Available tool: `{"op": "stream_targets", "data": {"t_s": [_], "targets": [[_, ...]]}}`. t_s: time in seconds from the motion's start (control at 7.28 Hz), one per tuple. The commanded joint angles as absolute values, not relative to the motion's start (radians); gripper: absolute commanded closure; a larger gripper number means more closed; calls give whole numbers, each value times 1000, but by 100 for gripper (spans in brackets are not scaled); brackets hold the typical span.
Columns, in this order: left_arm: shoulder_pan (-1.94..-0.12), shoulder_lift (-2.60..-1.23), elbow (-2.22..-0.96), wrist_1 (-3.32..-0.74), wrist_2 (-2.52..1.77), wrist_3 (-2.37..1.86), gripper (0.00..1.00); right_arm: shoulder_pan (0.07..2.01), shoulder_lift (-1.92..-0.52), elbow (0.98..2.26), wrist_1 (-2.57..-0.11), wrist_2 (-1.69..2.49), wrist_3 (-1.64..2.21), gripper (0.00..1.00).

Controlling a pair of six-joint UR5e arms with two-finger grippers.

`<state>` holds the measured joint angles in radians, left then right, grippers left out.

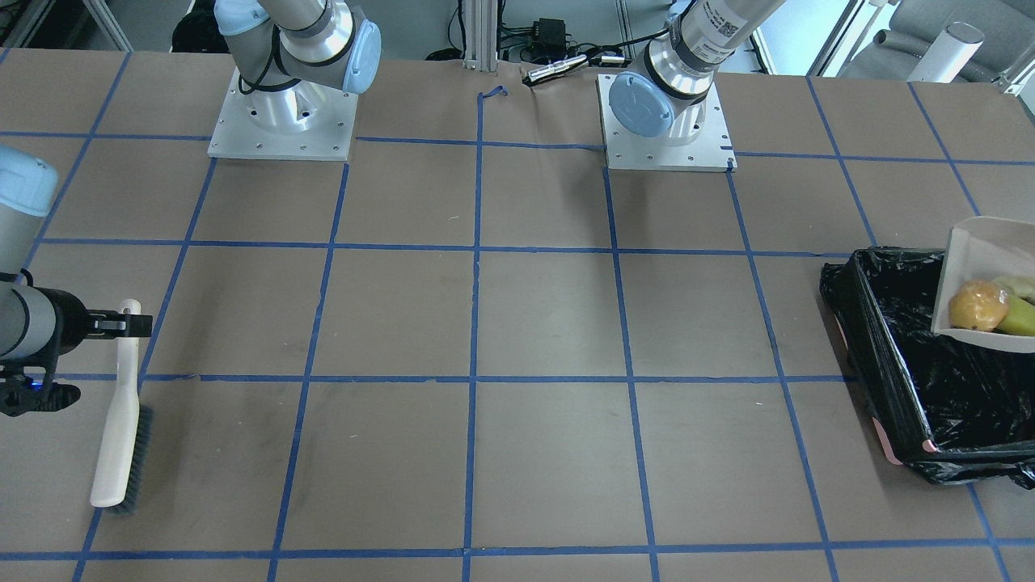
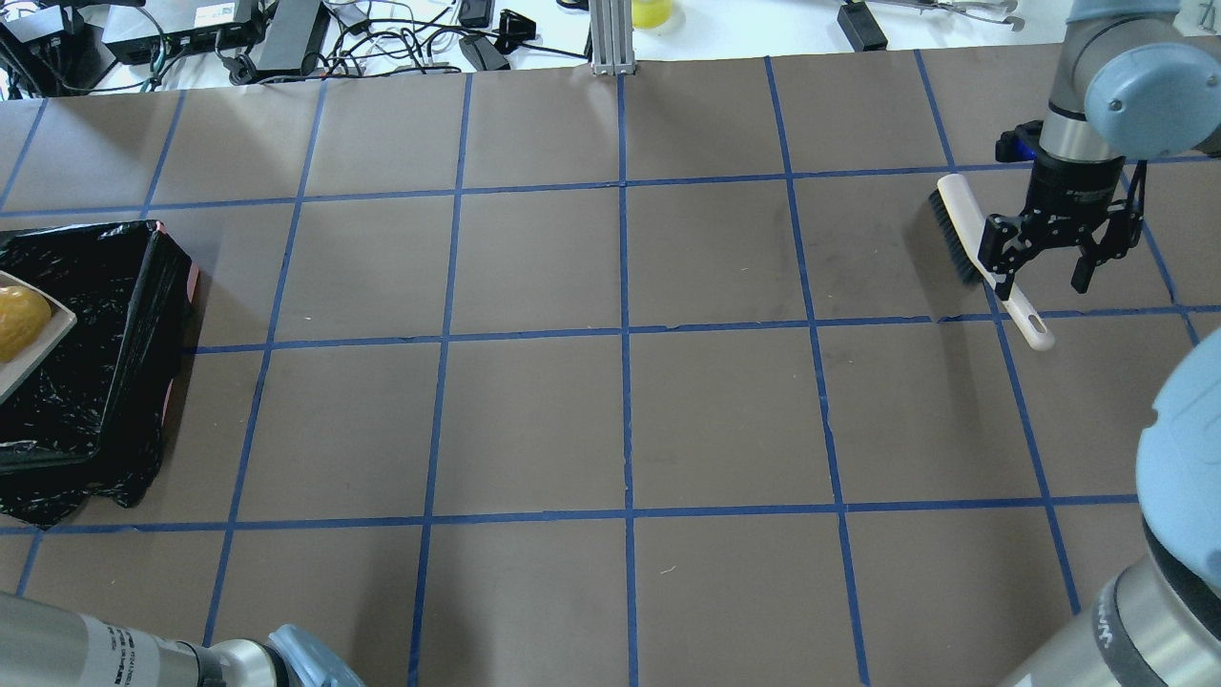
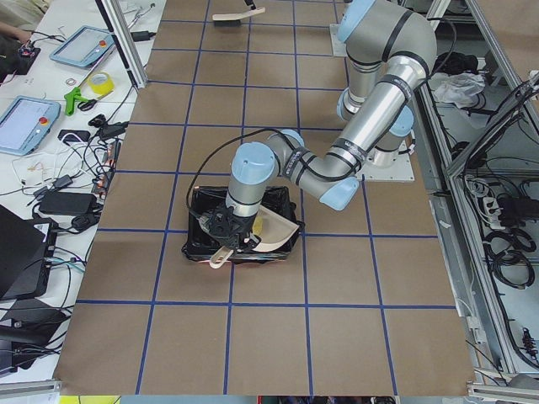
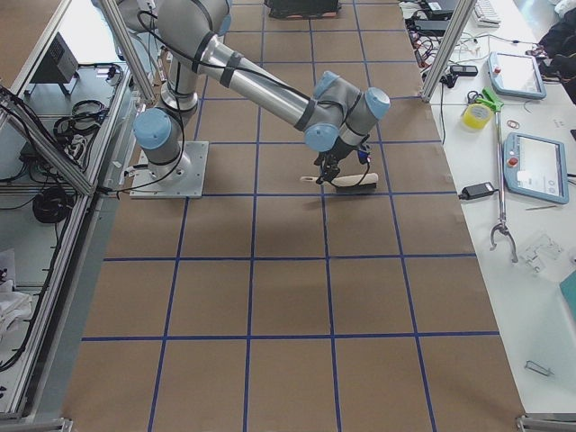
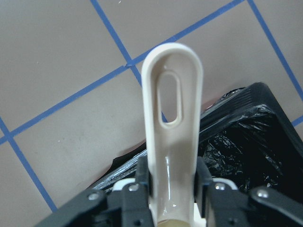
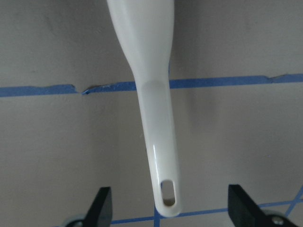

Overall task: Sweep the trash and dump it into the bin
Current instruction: 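Carry the dustpan over the bin with the left gripper while the right lowers the brush, then tilt the dustpan over the bin with the left gripper while the right releases the brush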

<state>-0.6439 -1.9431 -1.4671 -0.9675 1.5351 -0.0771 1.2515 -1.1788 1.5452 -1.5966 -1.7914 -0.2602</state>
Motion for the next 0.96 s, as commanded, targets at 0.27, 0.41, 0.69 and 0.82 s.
{"op": "stream_targets", "data": {"t_s": [0.27, 0.41, 0.69, 0.82], "targets": [[-690, -1933, -1482, -801, 1560, -71, 100, 1272, -1487, 1557, -1499, -1631, -243, 1], [-724, -1925, -1488, -789, 1577, -71, 100, 1310, -1521, 1557, -1499, -1631, -171, 0], [-735, -1931, -1496, -648, 1575, -23, 100, 1446, -1615, 1548, -1502, -1629, -59, 0], [-747, -1925, -1512, -637, 1575, -2, 100, 1477, -1668, 1557, -1502, -1628, -58, 0]]}}
